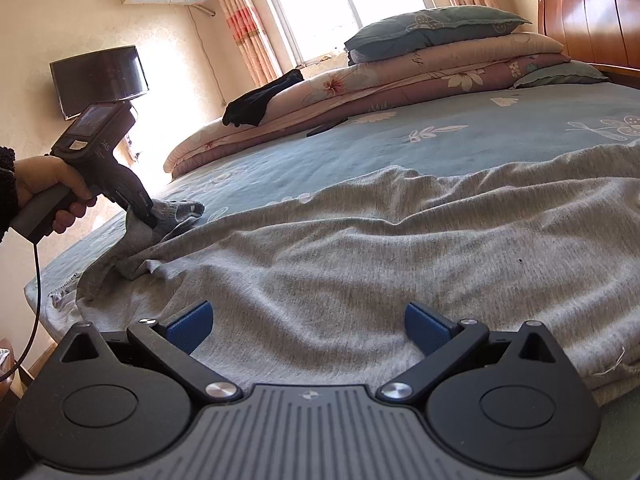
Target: Fold clothes
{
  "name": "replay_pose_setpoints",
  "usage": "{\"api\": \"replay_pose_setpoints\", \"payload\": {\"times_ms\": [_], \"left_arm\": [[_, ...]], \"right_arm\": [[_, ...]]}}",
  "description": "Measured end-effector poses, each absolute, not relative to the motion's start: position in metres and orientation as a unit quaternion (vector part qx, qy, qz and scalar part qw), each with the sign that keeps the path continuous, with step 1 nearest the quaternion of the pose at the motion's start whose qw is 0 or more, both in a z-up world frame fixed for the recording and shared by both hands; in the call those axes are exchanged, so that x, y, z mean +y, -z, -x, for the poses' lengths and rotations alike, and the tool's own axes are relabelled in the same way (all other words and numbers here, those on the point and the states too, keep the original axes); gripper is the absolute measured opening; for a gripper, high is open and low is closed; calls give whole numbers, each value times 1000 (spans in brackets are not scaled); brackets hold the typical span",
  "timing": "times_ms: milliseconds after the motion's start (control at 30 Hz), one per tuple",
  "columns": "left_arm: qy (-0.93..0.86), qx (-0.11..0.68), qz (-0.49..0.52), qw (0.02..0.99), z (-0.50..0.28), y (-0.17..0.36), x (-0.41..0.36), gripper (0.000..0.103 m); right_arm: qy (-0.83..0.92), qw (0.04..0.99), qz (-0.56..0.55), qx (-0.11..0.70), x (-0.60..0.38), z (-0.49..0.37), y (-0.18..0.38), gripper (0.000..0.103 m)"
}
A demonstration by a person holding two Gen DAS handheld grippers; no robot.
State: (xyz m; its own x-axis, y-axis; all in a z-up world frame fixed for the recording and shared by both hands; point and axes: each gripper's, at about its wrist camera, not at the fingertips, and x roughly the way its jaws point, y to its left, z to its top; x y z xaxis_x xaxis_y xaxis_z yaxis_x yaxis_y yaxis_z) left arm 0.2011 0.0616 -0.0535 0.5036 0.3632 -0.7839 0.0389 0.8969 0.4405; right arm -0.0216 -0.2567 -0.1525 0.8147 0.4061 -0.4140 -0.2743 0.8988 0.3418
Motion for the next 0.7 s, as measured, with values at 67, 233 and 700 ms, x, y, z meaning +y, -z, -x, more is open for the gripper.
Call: {"api": "replay_pose_setpoints", "payload": {"times_ms": [67,233,700], "left_arm": [[-103,475,-200,851,-191,39,77,3],[-122,453,-166,867,-163,11,123,3],[-131,449,-25,883,-85,46,231,4]], "right_arm": [[-177,945,-127,243,-254,22,153,103],[-165,951,-101,243,-246,24,154,103],[-124,956,-24,263,-221,20,153,103]]}}
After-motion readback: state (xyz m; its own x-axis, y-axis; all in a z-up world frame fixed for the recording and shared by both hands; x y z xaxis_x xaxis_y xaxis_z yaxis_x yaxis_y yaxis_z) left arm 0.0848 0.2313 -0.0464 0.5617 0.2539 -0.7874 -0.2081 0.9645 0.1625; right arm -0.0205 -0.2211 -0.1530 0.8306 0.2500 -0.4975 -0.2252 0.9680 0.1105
